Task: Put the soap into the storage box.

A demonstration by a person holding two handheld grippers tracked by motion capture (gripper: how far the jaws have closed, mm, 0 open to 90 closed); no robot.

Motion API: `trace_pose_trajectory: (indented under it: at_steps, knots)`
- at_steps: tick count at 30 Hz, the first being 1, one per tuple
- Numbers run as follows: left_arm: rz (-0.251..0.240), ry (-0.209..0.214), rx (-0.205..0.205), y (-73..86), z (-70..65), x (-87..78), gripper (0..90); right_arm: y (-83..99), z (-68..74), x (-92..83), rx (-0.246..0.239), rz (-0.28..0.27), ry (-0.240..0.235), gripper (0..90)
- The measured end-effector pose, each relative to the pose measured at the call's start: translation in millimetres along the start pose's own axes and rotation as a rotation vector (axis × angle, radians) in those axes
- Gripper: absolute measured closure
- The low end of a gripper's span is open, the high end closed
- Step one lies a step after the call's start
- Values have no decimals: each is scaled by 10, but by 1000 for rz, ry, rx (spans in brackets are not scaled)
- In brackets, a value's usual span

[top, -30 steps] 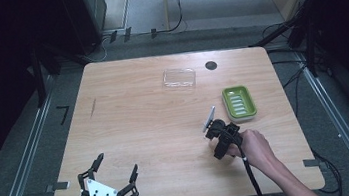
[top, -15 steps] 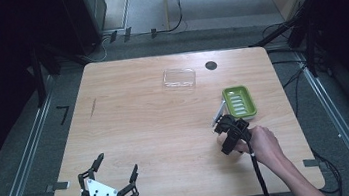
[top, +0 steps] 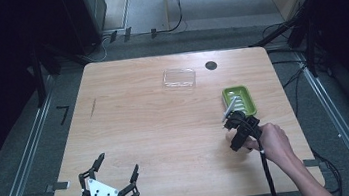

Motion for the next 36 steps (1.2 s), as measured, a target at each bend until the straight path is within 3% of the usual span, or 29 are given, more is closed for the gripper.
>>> trace_pose_trajectory:
  at_steps: [36]
  knots:
    - [0, 3, 8, -2, -10, 1, 138, 221, -454, -151, 109, -16, 30, 333]
Point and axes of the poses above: each handheld gripper's, and its own axes: x roughly forward along the jaws, y roughly out of its underside, z roughly to its left, the point moved 1 cm from there along x, roughly forward along the jaws, and after that the axes turned 8 degrees about y, right-handed, at the moved point
